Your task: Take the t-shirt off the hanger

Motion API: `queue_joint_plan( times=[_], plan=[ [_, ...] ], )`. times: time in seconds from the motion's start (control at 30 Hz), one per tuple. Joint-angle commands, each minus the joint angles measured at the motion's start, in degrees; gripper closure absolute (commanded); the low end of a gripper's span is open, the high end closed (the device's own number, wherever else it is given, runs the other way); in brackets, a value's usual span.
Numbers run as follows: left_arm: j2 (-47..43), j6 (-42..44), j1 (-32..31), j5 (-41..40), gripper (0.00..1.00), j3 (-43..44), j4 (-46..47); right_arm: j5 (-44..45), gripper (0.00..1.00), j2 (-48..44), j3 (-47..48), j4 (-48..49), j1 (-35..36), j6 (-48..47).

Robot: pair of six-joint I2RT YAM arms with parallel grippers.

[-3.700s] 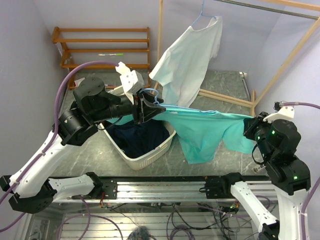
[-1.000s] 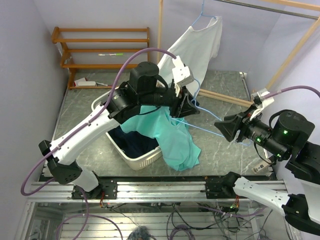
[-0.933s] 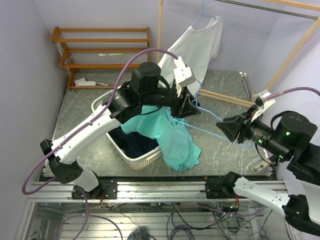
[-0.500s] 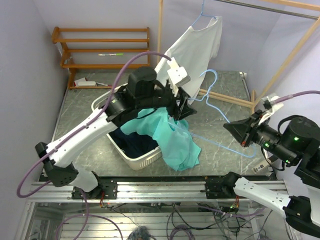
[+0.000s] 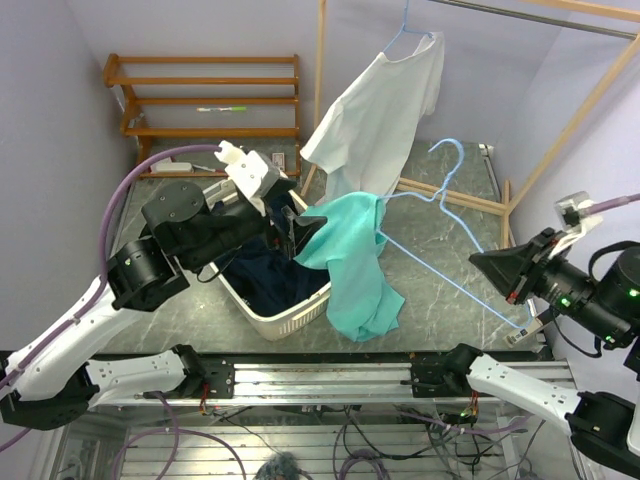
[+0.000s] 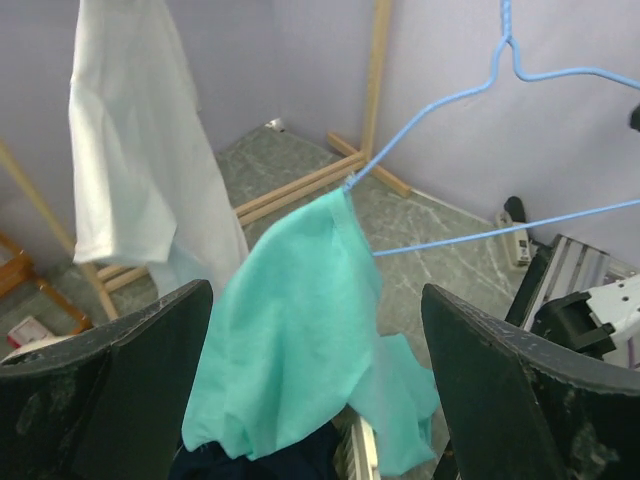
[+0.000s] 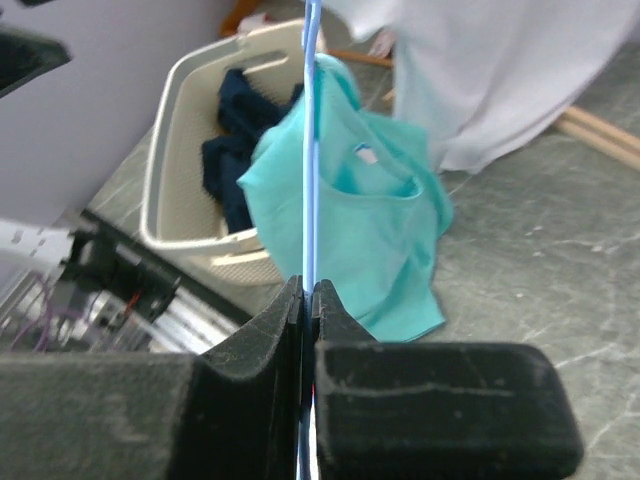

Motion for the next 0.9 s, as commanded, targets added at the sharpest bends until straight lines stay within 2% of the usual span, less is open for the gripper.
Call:
queue_joint_plan(
  times=[0.0, 0.13, 0.43, 0.53, 0.67, 0.87],
  plan=[
    [-2.0, 0.1, -0.2, -4.8, 0.04, -4.9, 2.1, -14.6, 1.00, 4.9, -1.7, -3.0, -0.3, -0.2],
    [-2.4, -0.2, -0.2, -4.7, 0.06, -7.0, 0.9, -10.8, 1.00, 7.5, -2.2, -5.5, -0.5, -0.7],
    [-3.7, -0.6, -0.2, -5.7, 0.09, -10.2, -0.8, -2.0, 1.00, 11.6, 12.7, -8.1, -0.4, 0.4],
    [-4.0, -0.4, -0.2, -7.4, 0.09, -10.8, -1.1, -2.2, 1.00, 12.1, 15.2, -8.0, -0.5, 0.9],
    [-3.8, -0.4, -0.2, -8.1, 0.09, -11.4, -0.7, 1.7, 1.00, 10.6, 16.8, -7.1, -0.5, 2.3],
    [-1.8, -1.7, -0.1, -3.9, 0.08, -13.5, 1.8, -2.3, 1.00, 7.8, 14.9, -3.1, -0.5, 2.6]
  ],
)
